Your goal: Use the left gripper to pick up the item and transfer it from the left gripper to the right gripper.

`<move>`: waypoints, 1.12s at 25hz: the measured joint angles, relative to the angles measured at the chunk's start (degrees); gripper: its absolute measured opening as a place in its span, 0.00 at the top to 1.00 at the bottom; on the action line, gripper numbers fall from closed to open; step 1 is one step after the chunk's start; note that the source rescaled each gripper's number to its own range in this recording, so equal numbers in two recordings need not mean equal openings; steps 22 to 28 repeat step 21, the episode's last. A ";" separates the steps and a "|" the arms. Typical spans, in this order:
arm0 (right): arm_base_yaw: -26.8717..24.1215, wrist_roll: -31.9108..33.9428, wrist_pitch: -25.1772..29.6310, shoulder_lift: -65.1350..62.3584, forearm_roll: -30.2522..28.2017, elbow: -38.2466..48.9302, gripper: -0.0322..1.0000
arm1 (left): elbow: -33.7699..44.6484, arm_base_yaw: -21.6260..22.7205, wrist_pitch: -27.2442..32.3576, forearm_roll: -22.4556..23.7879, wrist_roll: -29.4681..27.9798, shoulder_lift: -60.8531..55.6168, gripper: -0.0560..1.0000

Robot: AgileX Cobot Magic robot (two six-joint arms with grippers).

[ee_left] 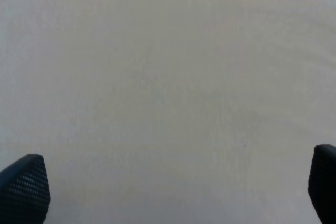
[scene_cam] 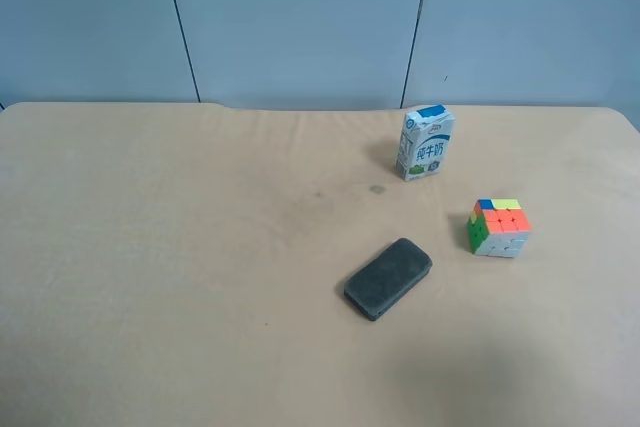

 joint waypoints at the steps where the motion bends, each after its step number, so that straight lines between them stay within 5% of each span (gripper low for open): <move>1: 0.00 -0.26 0.00 0.00 -0.01 0.04 0.00 | 0.00 0.00 0.00 0.00 0.00 0.00 0.00; 28: 0.00 -0.37 0.00 0.00 0.06 0.10 0.00 | 0.00 0.00 0.00 0.00 0.00 0.00 0.00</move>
